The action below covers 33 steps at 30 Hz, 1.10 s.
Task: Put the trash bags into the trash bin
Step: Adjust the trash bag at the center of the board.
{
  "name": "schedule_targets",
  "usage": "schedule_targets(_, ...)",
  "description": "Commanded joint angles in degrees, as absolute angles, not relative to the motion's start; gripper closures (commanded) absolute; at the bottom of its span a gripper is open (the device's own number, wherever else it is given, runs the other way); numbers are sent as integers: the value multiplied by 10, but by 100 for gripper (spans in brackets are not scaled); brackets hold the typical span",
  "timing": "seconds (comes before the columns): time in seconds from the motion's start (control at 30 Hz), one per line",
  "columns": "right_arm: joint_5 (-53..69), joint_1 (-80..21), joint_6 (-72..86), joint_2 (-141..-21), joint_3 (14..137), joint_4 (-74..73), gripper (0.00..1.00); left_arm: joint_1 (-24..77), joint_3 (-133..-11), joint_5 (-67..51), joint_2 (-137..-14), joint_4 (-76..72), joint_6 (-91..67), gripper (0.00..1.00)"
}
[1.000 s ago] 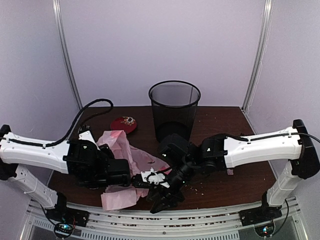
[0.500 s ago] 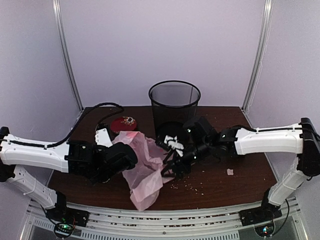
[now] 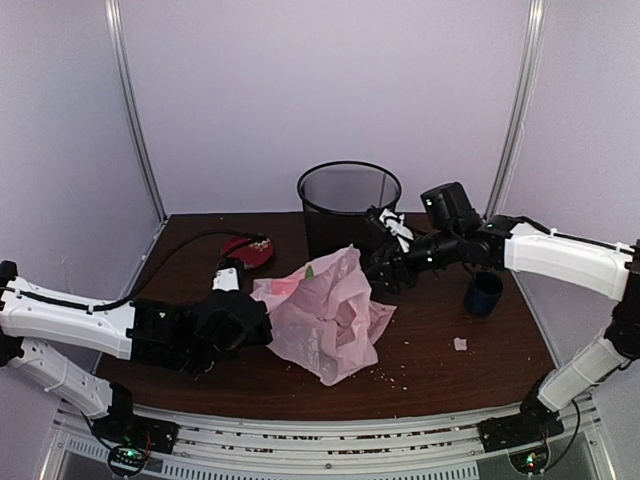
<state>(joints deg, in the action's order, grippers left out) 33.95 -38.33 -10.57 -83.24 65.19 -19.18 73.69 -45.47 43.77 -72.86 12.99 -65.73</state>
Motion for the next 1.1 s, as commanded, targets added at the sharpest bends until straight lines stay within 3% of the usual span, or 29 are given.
schedule_targets(0.0,398,-385,-158,-691,574,-262,19,738,-433,399,-765,-11,-643,100)
schedule_targets(0.13,383,-384,-158,-641,538,-307,21,741,-452,423,-801,-31,-679,100)
schedule_targets(0.37,393,-384,-176,-577,536,-421,35,744,-451,469,-825,-74,-780,100)
schedule_targets(0.43,391,-385,-190,-549,533,-424,42,752,-439,505,-822,-78,-817,100)
schedule_targets(0.53,411,-387,-193,-534,522,-417,43,781,-442,589,-801,-26,-880,100)
schedule_targets(0.67,451,-392,-210,-580,512,-417,43,845,-527,728,-783,210,-986,100)
schedule_targets(0.93,509,-406,-242,-651,537,-401,43,876,-634,730,-843,754,-1419,100)
schedule_targets(1.07,512,-412,-234,-680,539,-361,44,878,-615,732,-847,771,-1439,100)
